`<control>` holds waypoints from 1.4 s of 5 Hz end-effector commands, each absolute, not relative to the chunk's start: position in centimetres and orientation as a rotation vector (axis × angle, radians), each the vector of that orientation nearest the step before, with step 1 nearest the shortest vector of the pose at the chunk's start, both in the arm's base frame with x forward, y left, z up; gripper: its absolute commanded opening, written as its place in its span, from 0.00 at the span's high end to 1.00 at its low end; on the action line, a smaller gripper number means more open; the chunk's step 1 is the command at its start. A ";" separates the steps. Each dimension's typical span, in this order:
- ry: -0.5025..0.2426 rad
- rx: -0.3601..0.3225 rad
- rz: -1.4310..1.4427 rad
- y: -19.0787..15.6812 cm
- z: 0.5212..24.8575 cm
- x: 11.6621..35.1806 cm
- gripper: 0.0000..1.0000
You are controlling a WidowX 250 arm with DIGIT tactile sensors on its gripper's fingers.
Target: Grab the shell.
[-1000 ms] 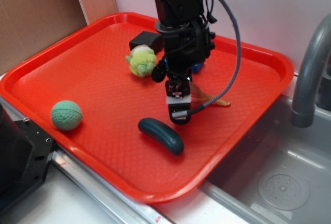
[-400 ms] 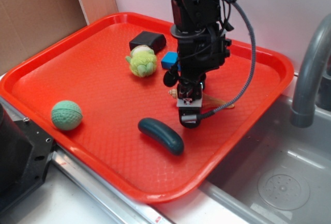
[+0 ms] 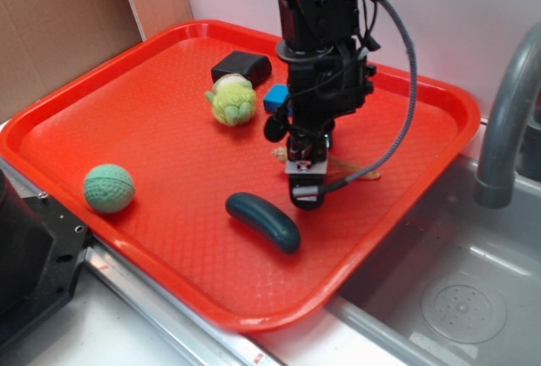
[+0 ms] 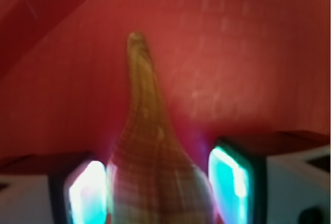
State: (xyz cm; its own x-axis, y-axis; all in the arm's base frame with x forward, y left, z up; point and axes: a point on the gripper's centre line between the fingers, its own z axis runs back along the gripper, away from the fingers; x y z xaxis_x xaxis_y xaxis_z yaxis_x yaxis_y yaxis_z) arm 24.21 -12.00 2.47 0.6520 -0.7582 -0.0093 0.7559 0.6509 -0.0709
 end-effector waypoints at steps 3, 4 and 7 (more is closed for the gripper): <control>-0.072 0.061 0.136 -0.6 15.8 14.8 1.00; -0.096 0.063 0.299 0.0 17.6 15.1 1.00; -0.070 0.105 0.222 0.2 18.1 16.9 1.00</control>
